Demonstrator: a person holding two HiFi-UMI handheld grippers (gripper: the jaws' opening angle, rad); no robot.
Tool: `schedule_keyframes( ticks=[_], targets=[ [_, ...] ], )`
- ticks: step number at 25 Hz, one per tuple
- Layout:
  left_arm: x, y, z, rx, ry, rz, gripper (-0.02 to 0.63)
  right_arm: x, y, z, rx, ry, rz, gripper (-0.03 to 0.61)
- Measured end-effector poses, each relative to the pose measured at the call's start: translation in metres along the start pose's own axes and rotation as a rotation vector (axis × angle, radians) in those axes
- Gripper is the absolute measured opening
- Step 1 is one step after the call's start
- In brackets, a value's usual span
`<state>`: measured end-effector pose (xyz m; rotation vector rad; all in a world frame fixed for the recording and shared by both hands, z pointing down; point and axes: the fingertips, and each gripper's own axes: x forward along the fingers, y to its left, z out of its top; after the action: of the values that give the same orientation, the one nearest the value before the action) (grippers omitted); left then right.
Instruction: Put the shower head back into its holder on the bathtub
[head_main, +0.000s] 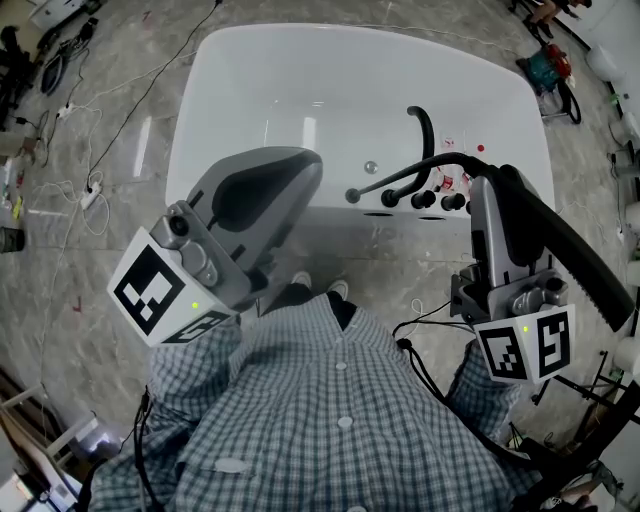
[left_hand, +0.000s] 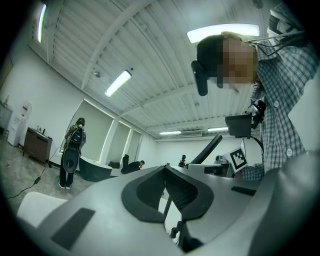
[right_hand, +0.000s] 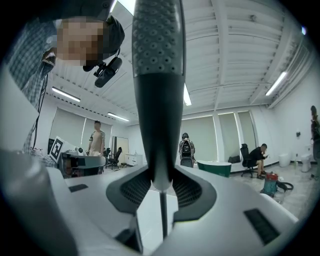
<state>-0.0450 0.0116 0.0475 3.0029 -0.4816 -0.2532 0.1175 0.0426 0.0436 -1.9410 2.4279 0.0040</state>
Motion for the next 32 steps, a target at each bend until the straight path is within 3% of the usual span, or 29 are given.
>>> schedule_keyframes(
  ticks=[32],
  targets=[
    [-0.003, 0.013, -0.02, -0.049, 0.047, 0.01, 0.008, 0.014, 0.007, -0.029, 0.021, 0.099, -0.004, 0.135]
  ],
)
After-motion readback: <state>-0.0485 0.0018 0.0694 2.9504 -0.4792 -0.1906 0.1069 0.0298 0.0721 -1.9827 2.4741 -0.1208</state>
